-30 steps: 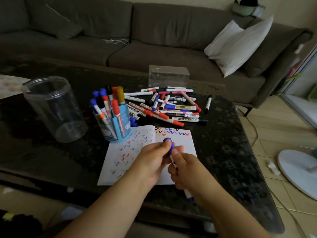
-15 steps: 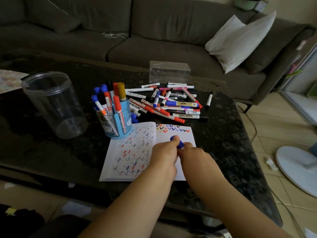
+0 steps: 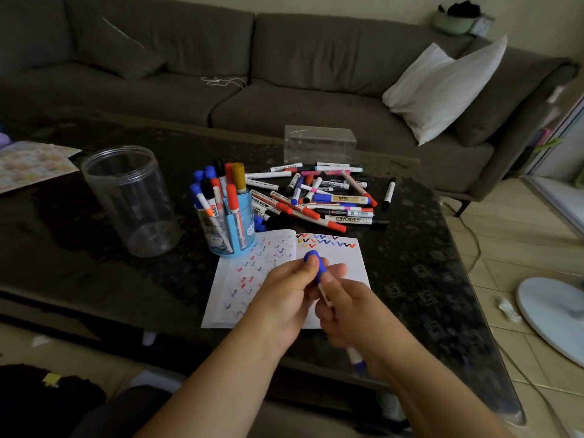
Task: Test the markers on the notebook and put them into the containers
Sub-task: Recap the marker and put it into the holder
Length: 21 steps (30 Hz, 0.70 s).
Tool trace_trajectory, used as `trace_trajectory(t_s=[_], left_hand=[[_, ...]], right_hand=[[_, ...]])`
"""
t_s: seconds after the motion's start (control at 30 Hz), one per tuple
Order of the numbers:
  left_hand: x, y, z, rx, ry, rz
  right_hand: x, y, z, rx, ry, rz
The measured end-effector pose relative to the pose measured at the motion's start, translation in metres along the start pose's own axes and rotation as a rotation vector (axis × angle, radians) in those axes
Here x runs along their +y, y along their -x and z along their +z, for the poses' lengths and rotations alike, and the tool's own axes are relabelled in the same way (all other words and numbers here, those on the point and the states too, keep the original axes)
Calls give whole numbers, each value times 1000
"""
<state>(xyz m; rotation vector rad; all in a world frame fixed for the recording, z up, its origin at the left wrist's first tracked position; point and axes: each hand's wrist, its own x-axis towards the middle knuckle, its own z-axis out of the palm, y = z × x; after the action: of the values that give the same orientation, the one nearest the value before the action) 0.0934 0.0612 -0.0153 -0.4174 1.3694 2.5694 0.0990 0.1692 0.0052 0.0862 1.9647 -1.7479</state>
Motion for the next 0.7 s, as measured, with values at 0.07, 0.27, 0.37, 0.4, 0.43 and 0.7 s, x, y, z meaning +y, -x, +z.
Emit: trace_trajectory(t_s=[0.07,0.27,0.37,0.4,0.43,0.7], left_hand=[[-3,-6,7,101,-49,-36],[40,-35,-22,409,-74,69],[40,-35,-24,301,-355,139],[34,-37,-25,292,-471,170],[30,-38,-26,297,-579,211],[9,-68,-38,233,-1092,404]], right_hand=[[3,-5,1,165,570,-176],[18,9,-10,254,1097,-232],[14,-3,-30,248,759,-138],[11,-11,-33,219,632,-102],[7,-18,-34,193,517,-64],[-17,-66,-45,139,-214,-77]])
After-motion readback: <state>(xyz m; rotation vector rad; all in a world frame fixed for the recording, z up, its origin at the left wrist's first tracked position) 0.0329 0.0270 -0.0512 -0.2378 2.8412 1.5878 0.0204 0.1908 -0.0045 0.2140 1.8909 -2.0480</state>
